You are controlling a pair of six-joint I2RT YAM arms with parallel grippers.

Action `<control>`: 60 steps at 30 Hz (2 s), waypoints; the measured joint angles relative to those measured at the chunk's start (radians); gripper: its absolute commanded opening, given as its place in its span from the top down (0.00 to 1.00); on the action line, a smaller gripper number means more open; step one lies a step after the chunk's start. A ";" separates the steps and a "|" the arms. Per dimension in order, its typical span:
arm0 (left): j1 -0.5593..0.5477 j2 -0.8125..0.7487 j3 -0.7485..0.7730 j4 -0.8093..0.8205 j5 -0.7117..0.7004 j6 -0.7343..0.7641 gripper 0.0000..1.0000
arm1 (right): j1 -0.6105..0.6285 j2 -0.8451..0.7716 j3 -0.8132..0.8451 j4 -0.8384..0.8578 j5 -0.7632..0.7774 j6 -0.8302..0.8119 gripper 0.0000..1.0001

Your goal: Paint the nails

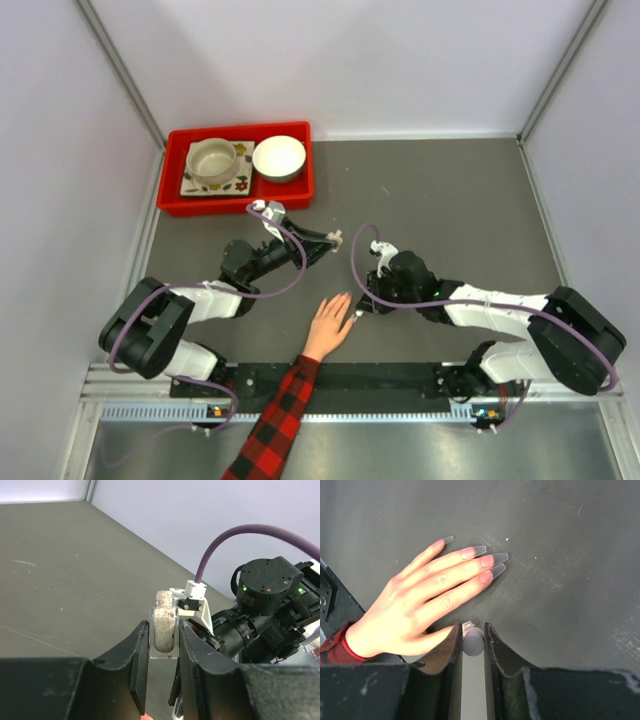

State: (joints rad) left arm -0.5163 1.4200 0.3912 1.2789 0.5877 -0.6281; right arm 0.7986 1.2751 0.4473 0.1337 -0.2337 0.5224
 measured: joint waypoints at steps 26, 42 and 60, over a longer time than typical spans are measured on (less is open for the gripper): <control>0.000 -0.018 0.000 0.001 0.003 0.003 1.00 | 0.000 -0.078 0.034 -0.046 -0.007 -0.012 1.00; 0.000 -0.018 0.000 0.000 0.003 0.003 1.00 | 0.000 -0.062 0.016 -0.014 -0.044 0.009 1.00; 0.000 -0.018 0.000 0.000 0.003 0.003 1.00 | 0.000 -0.048 0.016 -0.008 -0.046 0.012 1.00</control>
State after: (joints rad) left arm -0.5163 1.4025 0.3912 1.2793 0.5911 -0.6250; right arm 0.7986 1.2266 0.4637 0.1253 -0.2798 0.5346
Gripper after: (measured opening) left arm 0.311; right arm 0.166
